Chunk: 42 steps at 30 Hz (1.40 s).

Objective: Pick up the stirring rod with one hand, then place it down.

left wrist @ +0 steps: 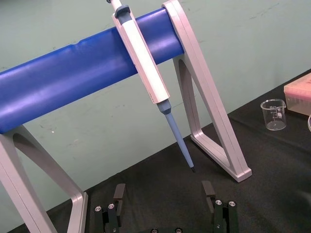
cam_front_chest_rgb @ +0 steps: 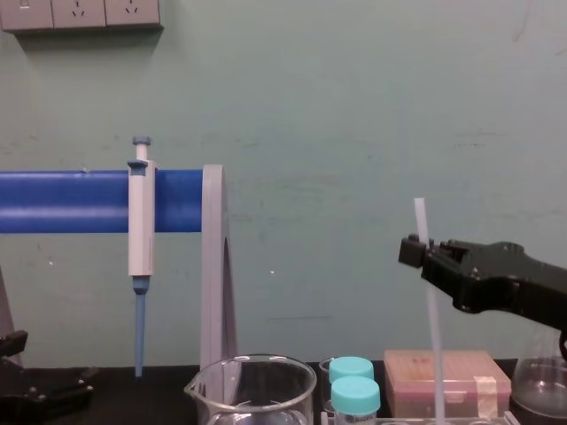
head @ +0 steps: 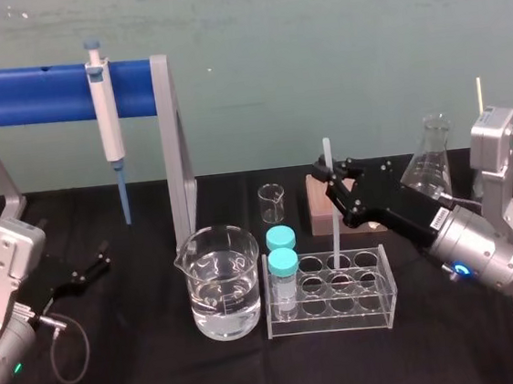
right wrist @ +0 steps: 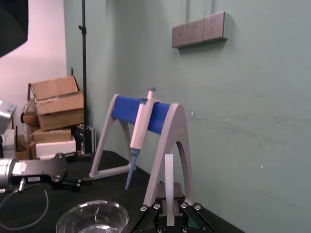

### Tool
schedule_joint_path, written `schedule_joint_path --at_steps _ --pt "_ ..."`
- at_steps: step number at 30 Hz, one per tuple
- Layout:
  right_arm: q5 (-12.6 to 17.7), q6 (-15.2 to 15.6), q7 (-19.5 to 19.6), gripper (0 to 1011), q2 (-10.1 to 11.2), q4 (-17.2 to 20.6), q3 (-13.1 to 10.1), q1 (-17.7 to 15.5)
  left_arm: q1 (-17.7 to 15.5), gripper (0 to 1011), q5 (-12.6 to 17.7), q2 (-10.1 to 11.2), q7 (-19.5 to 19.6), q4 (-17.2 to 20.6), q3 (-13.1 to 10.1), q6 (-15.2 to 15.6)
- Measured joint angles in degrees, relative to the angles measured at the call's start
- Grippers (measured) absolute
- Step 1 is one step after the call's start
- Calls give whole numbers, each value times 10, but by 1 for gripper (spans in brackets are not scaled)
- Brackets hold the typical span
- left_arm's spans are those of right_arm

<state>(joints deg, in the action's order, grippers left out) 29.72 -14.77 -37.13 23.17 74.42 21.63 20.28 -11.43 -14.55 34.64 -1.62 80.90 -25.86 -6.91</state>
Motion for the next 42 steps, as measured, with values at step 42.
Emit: schedule_joint_path --at_steps 42 --pt "-10 -3 11 69 -41 -76 -5 5 0 1000 0 0 0 0 0 0"
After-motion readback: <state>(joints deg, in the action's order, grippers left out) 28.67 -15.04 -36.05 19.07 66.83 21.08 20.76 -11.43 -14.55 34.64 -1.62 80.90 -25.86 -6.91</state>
